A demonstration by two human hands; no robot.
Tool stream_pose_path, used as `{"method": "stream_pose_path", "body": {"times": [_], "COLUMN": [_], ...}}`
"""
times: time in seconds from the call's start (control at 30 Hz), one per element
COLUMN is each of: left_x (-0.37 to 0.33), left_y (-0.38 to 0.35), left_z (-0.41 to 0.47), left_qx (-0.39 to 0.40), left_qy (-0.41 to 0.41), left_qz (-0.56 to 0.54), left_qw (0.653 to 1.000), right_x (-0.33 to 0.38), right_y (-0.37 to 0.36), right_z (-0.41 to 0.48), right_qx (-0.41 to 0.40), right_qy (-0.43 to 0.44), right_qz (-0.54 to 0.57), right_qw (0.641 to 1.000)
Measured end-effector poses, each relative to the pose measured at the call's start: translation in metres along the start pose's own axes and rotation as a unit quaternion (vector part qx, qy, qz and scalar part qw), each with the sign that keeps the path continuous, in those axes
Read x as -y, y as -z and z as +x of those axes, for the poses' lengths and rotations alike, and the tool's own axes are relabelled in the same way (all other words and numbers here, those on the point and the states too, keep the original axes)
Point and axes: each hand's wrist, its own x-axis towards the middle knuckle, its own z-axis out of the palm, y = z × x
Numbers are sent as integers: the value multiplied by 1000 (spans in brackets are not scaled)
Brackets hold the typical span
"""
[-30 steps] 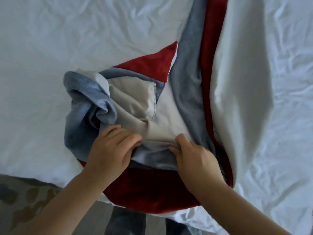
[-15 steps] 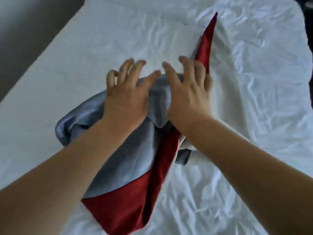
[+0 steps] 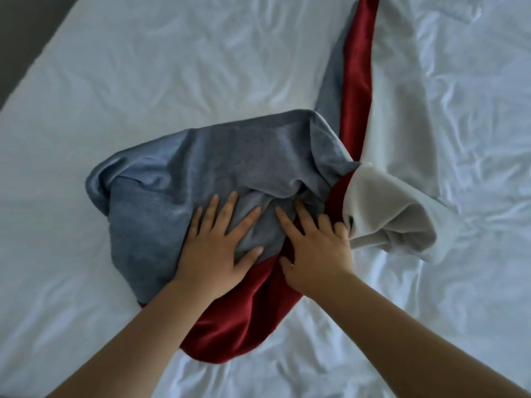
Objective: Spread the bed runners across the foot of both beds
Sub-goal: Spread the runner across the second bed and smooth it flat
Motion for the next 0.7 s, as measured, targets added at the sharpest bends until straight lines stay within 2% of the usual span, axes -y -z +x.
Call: {"method": "stream_pose_path", "body": {"times": [0.17,0.3,0.37,0.47,0.5,0.57,0.6,0.67,0.7], "left_x": [2,5,18,33,32,24,20,10,7], "left_y": [22,14,-8,-37,-38,-36,-36,-28,-22], "left_z": [-47,-106,-136,-161,-161,-152,-143,-122,-110], "left_qx": [14,-146,-179,-165,-145,-105,-109,-157,-152], "left_qy": [-21,19,116,320,358,362,358,379,378], "left_qz": [8,-65,-96,-175,-192,-233,-284,-399,-426], "left_qw": [1000,987,972,916,902,896,883,820,808], "right_x": [9,8,1,-7,-8,-6,-4,6,12], "right_y": [20,10,-9,-32,-38,-42,-41,-31,-23], "right_z": [-22,-56,-73,-95,-99,-102,-102,-101,-99], "right_qx": [59,134,172,198,202,200,208,223,225], "right_qy": [-3,8,-12,-33,-33,-37,-40,-52,-56], "right_qz": [-79,-87,-8,53,48,38,31,13,6], "right_qw": [995,987,985,978,978,978,977,973,973]}}
